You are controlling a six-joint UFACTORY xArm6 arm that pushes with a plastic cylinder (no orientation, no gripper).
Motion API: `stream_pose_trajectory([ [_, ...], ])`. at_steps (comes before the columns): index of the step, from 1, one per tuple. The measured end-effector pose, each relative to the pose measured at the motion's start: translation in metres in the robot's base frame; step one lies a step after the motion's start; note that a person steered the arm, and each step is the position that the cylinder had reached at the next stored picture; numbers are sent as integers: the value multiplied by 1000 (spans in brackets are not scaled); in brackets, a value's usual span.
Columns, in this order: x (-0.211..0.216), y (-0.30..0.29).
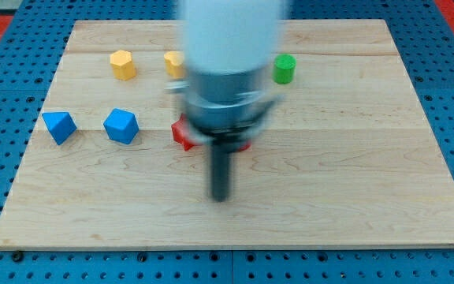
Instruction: Point at blue triangle
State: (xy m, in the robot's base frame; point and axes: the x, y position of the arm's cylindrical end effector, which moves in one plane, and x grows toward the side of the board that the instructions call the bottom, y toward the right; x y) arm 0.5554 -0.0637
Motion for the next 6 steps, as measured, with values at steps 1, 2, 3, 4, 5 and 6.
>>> stream_pose_trajectory([
  [1,-23,-122],
  [2,-65,-173],
  [3,-56,-195],
  [4,-76,-198],
  [5,-77,-198],
  [6,-78,-198],
])
